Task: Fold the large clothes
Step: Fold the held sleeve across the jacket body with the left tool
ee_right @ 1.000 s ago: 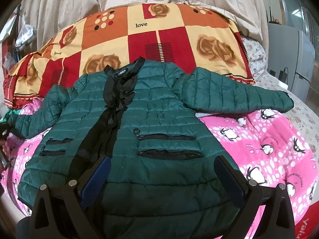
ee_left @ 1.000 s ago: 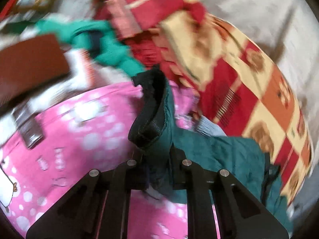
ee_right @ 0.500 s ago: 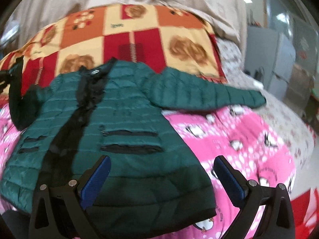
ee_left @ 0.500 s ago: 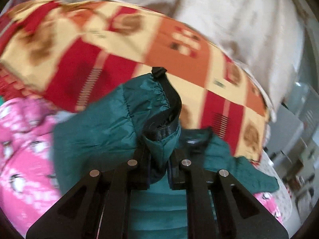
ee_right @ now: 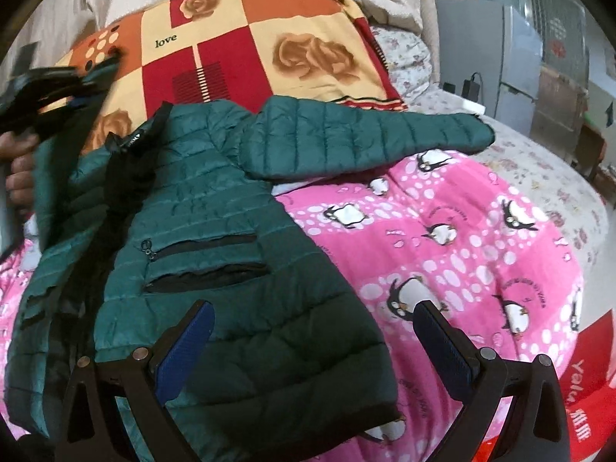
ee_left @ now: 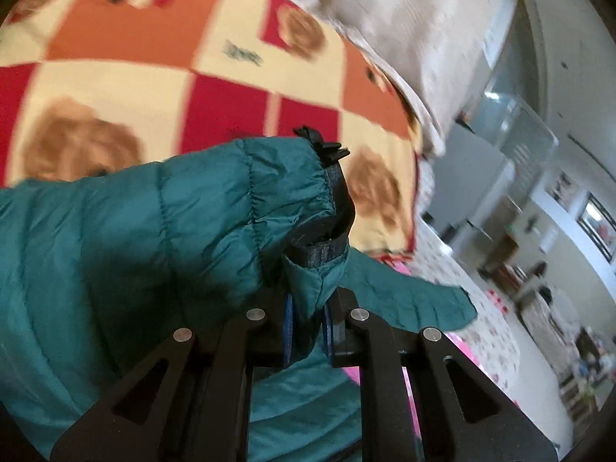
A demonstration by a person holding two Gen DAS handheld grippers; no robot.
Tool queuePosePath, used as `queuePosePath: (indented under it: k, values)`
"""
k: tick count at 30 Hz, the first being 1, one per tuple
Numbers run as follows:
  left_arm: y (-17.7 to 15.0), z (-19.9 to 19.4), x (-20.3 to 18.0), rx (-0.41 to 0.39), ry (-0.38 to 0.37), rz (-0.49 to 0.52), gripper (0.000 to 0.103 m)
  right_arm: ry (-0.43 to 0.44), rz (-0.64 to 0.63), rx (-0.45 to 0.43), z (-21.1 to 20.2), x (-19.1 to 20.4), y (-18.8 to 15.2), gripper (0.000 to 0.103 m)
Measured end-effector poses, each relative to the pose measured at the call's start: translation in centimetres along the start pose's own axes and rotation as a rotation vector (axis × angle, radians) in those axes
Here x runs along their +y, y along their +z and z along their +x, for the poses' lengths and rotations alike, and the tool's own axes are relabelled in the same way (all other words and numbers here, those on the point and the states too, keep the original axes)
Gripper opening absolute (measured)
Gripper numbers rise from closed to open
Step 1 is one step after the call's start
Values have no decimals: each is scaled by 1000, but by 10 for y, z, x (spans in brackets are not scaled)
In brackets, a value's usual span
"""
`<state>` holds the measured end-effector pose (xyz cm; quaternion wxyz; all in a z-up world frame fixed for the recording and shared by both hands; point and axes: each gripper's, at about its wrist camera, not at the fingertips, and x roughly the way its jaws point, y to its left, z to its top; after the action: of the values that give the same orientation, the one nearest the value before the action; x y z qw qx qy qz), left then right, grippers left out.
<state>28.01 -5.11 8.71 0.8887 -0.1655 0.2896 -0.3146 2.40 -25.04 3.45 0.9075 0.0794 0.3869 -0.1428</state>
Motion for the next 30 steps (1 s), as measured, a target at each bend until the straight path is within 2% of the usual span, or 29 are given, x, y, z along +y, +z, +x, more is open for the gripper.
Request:
queuePosePath:
  k: [5,12,23,24,25,26,28,30]
  values:
    - [-15,56,-15,81,-70,10,11,30,4,7,5,-2,0,102]
    - [-54,111,6,154,-66,-64,11,67,26,40,15,-6,1,102]
    - [-74,130,24,215,-57,-126,12,54,13,52,21,-3,2,102]
    - [-74,128,23,226,-63,-135,14,51,11,56,22,-3,2,102]
    - [-75,124,23,232,-72,-138,24,51,12,61,23,-3,2,102]
    - [-74,120,21,235,-76,-139,39,49,14,64,23,-4,2,102]
    - [-72,103,17,218,-76,-145,57,42,14,66,23,-5,1,102]
    - [-71,77,19,181,-83,-160,59,33,8,64,22,-3,1,102]
